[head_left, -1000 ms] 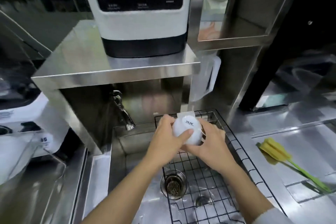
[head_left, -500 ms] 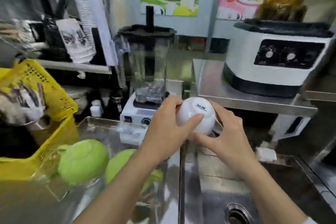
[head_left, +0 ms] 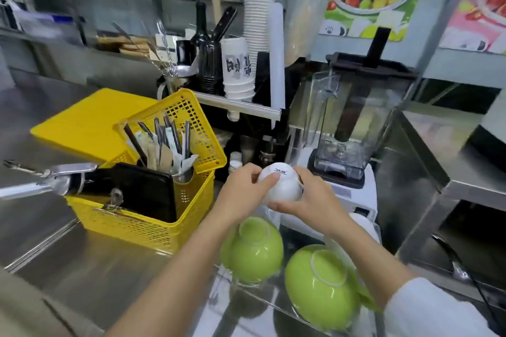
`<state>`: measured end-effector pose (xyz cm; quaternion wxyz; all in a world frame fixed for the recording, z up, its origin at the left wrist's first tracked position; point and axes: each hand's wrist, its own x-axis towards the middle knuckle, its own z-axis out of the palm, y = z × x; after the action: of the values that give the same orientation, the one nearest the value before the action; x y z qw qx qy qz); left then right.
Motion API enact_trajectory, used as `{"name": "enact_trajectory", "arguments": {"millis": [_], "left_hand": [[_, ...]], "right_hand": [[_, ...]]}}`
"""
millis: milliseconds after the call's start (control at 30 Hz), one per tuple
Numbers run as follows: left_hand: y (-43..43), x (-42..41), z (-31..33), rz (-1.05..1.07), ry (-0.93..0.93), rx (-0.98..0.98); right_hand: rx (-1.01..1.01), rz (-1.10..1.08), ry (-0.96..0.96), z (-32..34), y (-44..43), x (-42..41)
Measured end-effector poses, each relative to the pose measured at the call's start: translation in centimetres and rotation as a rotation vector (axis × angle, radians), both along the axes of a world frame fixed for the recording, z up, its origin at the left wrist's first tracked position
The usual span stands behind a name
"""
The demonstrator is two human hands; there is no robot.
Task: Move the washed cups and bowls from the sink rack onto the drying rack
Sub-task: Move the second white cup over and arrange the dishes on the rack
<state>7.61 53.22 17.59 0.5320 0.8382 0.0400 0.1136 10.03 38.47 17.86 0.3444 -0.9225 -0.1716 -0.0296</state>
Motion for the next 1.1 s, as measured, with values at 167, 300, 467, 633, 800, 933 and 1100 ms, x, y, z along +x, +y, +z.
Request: {"name": "enact_trajectory", "arguments": {"millis": [167,300,467,633,800,933,1100], "left_hand": [[1.3,1.1,-2.4,0.038,0.07,0.052],[1.6,1.7,-3.3,0.034,0.115,0.077],[1.4,2.2,-3.7,0.035,0.155,0.106],[1.2,2.4,-4.0,0.053,0.198,0.097],[1.0,2.1,-4.0,0.044,0.202,0.138],[0.8,2.1,-4.3,0.065,0.21,0.183],[0.8,2.3,-4.4,0.071,0.226,0.22]], "right_hand": [[-0.092,0.024,0.105,-1.7,1.8,1.7],[-0.136,0.033,0.18,-2.2,2.1,2.1],[-0.157,0.043,0.206,-2.2,2.2,2.7],[-0.171,0.049,0.206,-2.9,2.2,3.3],[-0.149,0.041,0.282,-4.0,2.1,3.7],[-0.164,0.092,0.31,-4.8,1.6,4.2],[-0.162,0.085,0.278,-4.7,1.5,3.9]]}}
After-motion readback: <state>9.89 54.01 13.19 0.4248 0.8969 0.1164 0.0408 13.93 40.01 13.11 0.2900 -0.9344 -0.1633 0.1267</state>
